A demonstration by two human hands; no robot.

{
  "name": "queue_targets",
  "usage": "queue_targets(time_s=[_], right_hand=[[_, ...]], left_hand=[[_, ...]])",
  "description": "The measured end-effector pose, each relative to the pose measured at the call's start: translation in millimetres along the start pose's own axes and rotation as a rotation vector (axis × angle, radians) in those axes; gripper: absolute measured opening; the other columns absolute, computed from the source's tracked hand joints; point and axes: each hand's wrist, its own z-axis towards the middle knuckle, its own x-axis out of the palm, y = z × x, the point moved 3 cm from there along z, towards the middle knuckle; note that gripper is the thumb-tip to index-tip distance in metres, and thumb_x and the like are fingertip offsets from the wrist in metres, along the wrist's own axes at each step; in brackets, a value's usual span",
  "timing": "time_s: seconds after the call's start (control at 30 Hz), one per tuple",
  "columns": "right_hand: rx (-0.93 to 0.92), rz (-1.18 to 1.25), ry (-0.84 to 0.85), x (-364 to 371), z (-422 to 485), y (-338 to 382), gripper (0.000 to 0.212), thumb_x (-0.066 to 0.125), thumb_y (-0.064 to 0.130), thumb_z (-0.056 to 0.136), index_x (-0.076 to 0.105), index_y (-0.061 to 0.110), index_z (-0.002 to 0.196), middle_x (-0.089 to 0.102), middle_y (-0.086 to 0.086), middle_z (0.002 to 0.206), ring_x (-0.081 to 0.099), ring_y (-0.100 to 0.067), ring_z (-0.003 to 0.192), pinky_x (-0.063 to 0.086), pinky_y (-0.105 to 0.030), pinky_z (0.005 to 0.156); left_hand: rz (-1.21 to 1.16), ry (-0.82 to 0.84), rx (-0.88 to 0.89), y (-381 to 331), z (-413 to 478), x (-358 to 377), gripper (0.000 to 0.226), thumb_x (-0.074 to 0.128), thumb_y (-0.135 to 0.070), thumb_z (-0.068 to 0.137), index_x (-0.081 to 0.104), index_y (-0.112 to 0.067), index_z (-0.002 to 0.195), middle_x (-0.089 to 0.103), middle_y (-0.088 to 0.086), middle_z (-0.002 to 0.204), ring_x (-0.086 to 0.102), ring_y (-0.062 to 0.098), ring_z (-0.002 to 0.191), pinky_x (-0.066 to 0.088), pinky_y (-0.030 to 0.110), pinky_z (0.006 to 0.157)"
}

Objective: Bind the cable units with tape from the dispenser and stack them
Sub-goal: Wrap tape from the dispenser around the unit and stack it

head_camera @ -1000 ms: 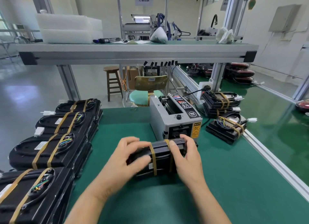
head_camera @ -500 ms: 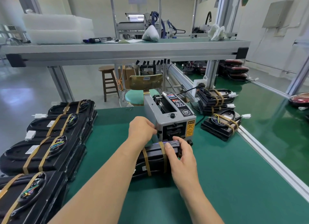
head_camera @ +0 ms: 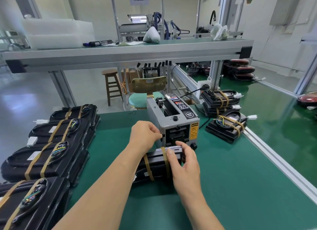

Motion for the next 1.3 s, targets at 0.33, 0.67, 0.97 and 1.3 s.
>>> queue_targets(time_s=[0.33, 0.67, 0.97, 1.3], right_hand=[[0.02, 0.028, -0.008, -2.7, -1.1, 2.2, 0.034, 0.067, 0.038, 0.088, 0.056, 0.037, 0.12, 0.052, 0.028, 0.115, 0.04, 0.03, 0.103, 0.035, 0.0, 0.081], [0.014, 0.056, -0.032, 1.6, -2.0, 2.2, 0.035, 0.069, 0.037, 0.086, 0.059, 0.035, 0.119, 0.056, 0.022, 0.115, 0.047, 0.016, 0.107, 0.038, -0.014, 0.091], [0.053, 0.019, -0.037, -1.8, -0.5, 2.3, 0.033, 0.071, 0.037, 0.086, 0.06, 0.035, 0.117, 0.06, 0.015, 0.117, 0.053, 0.006, 0.108, 0.044, -0.025, 0.098], [0.125, 0.142, -0.066, 5.7, 15.0, 8.2, 0.017, 0.074, 0.035, 0.084, 0.068, 0.026, 0.097, 0.07, 0.0, 0.099, 0.065, -0.018, 0.095, 0.054, -0.042, 0.089]], left_hand=[[0.074, -0.03, 0.033, -3.9, -0.6, 4.6, 0.017, 0.08, -0.017, 0.077, 0.068, -0.007, 0.07, 0.067, 0.005, 0.078, 0.061, 0.021, 0.077, 0.05, 0.03, 0.068], [0.158, -0.065, 0.105, -8.5, -6.8, 3.5, 0.03, 0.076, -0.016, 0.081, 0.058, -0.02, 0.058, 0.061, -0.006, 0.071, 0.06, 0.021, 0.083, 0.051, 0.034, 0.077], [0.242, 0.038, 0.115, -6.2, -7.3, 6.0, 0.024, 0.066, -0.011, 0.083, 0.056, -0.022, 0.064, 0.065, -0.001, 0.084, 0.061, 0.022, 0.087, 0.054, 0.035, 0.078], [0.296, 0.263, 0.273, 18.8, -44.2, -17.5, 0.034, 0.059, -0.063, 0.082, 0.063, -0.029, 0.088, 0.064, -0.012, 0.082, 0.059, 0.011, 0.081, 0.05, 0.03, 0.074]])
